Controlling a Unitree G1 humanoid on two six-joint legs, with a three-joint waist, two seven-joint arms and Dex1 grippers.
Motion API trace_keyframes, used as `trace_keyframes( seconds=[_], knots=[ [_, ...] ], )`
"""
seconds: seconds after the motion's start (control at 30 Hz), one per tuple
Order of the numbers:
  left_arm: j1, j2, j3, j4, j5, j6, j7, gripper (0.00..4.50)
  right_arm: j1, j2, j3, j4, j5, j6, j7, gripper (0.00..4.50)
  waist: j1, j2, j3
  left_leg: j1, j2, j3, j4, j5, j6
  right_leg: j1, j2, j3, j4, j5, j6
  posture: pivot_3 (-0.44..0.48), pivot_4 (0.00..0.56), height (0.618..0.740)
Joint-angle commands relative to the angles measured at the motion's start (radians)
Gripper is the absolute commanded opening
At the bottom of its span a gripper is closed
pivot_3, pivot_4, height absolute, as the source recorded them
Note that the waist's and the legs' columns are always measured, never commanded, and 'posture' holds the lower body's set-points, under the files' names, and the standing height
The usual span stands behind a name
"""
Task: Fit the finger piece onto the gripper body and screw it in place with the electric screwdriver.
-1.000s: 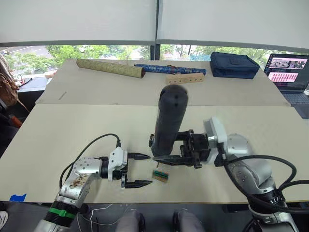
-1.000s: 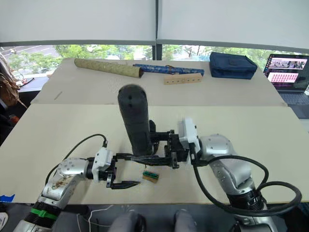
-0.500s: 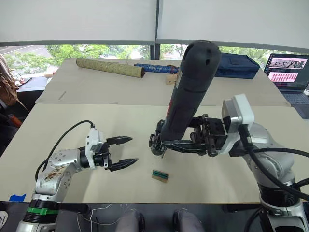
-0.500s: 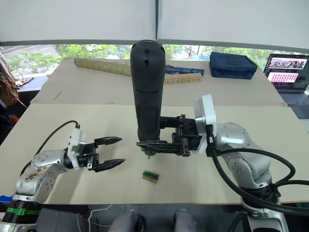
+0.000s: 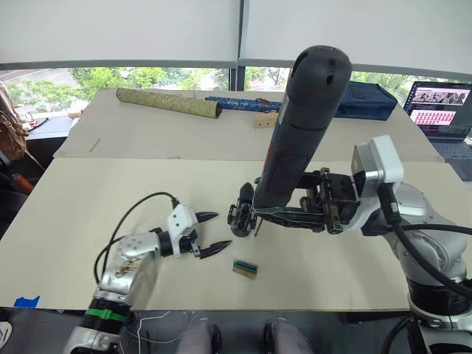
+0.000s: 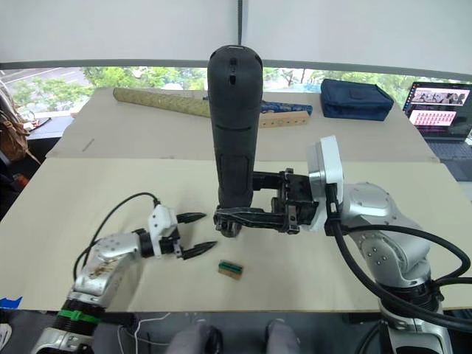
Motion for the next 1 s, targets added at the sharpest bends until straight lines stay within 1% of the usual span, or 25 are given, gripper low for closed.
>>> trace_keyframes(
  seconds=[0.03,0.23,0.57,0.77,0.8,0.87,0.93,0.97,1.0],
  knots=[
    [-0.028,-0.029,-0.021,0.008,0.033,-0.021,0.038,4.48,-0.008,-0.015,-0.05,-0.048,0.039,-0.003,-0.007,1.9,0.0,0.0,0.0,0.0,0.0,0.0,0.0,0.0,0.0,0.0,0.0,0.0,0.0,0.0,0.0,0.0,0.15,0.74],
    [-0.054,-0.068,-0.069,0.082,0.091,-0.066,0.06,4.48,0.01,-0.028,-0.059,-0.05,0.034,-0.01,-0.002,1.9,0.001,0.0,0.0,0.0,0.0,0.0,0.0,-0.001,0.001,0.0,0.0,0.0,0.0,0.0,0.0,0.0,0.15,0.74],
    [-0.086,-0.125,-0.1,0.14,0.106,-0.087,0.056,4.48,0.046,-0.037,-0.071,-0.058,0.021,-0.023,-0.002,1.9,0.011,0.0,0.0,0.001,-0.001,-0.001,0.001,-0.003,0.006,0.001,-0.001,0.0,0.0,0.0,0.001,0.0,0.15,0.74],
    [-0.111,-0.141,-0.108,0.18,0.131,-0.078,0.073,4.48,0.064,-0.039,-0.071,-0.064,0.013,-0.028,-0.002,1.9,0.014,0.0,0.0,0.001,-0.001,-0.001,0.002,-0.003,0.006,0.002,-0.001,0.0,0.0,0.001,0.001,0.0,0.15,0.74],
    [-0.112,-0.138,-0.107,0.188,0.137,-0.075,0.078,4.24,0.067,-0.04,-0.073,-0.067,0.013,-0.029,-0.002,1.9,0.014,0.0,0.0,0.001,-0.001,-0.001,0.002,-0.004,0.006,0.002,-0.001,0.0,0.0,0.001,0.001,0.0,0.15,0.74],
    [-0.112,-0.132,-0.102,0.202,0.137,-0.069,0.074,3.59,0.071,-0.042,-0.075,-0.069,0.011,-0.029,-0.003,1.9,0.014,0.0,0.0,0.001,-0.001,-0.001,0.002,-0.004,0.007,0.002,-0.001,0.0,0.0,0.001,0.001,0.0,0.15,0.74],
    [-0.116,-0.123,-0.095,0.222,0.131,-0.072,0.058,2.61,0.077,-0.046,-0.08,-0.071,0.011,-0.03,-0.003,1.9,0.014,0.0,0.0,0.001,-0.001,-0.001,0.002,-0.004,0.007,0.003,-0.001,0.0,0.001,0.001,0.001,0.0,0.15,0.74],
    [-0.123,-0.119,-0.093,0.233,0.122,-0.077,0.036,2.26,0.079,-0.048,-0.082,-0.071,0.011,-0.03,-0.002,1.9,0.013,0.0,0.0,0.002,-0.001,-0.001,0.002,-0.004,0.007,0.003,-0.001,0.0,0.001,0.001,0.001,0.0,0.15,0.74],
    [-0.132,-0.113,-0.093,0.245,0.118,-0.083,0.019,2.28,0.08,-0.05,-0.083,-0.071,0.012,-0.03,-0.002,1.9,0.012,0.0,0.0,0.002,-0.001,-0.001,0.002,-0.004,0.007,0.003,-0.001,0.0,0.001,0.001,0.001,0.0,0.15,0.74]
  ],
)
